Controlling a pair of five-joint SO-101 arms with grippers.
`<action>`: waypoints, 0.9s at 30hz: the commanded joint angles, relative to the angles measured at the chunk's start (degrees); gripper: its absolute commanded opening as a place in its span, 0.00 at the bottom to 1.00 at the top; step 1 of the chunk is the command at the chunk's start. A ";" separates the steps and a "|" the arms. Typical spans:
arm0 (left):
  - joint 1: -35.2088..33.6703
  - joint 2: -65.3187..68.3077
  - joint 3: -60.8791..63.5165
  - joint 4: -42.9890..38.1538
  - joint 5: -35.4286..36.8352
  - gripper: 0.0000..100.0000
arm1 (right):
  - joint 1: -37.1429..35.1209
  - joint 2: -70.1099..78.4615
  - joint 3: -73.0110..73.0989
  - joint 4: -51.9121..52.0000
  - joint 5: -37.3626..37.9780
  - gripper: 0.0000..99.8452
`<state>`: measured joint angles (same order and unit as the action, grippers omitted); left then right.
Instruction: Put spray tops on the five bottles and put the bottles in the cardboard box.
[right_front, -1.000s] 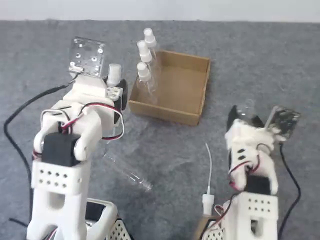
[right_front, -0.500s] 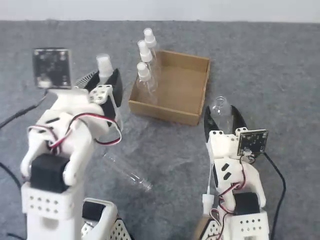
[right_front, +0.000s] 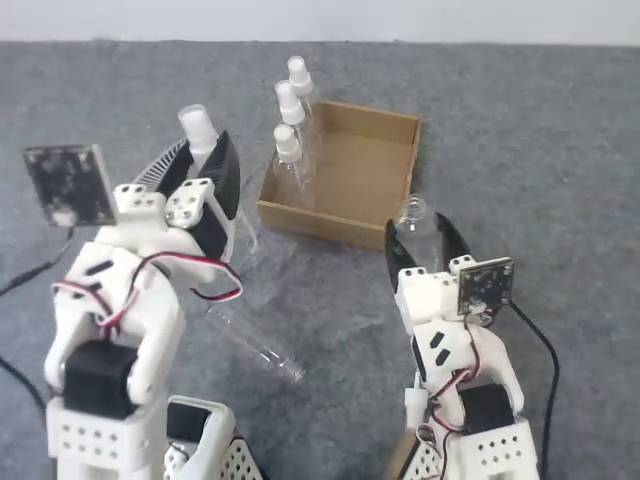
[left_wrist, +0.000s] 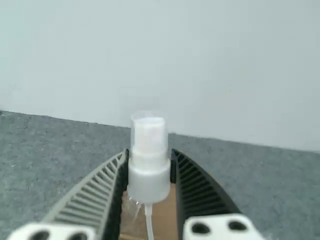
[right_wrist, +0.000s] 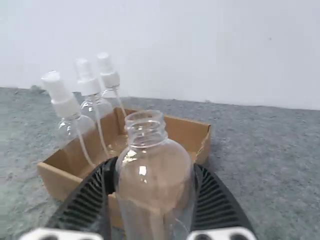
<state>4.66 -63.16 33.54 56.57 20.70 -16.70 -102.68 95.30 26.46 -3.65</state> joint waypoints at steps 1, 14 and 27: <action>0.35 -7.56 3.91 -6.77 3.78 0.01 | -4.53 -0.31 1.14 1.80 0.88 0.01; 0.26 -25.49 20.26 -18.02 3.96 0.01 | -14.29 0.22 1.14 4.97 0.88 0.01; 0.26 -31.12 24.13 -18.29 6.24 0.01 | -24.75 0.22 1.14 5.32 6.42 0.01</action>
<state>4.66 -93.67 58.07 40.22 24.31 -37.71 -102.59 95.30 31.56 -3.12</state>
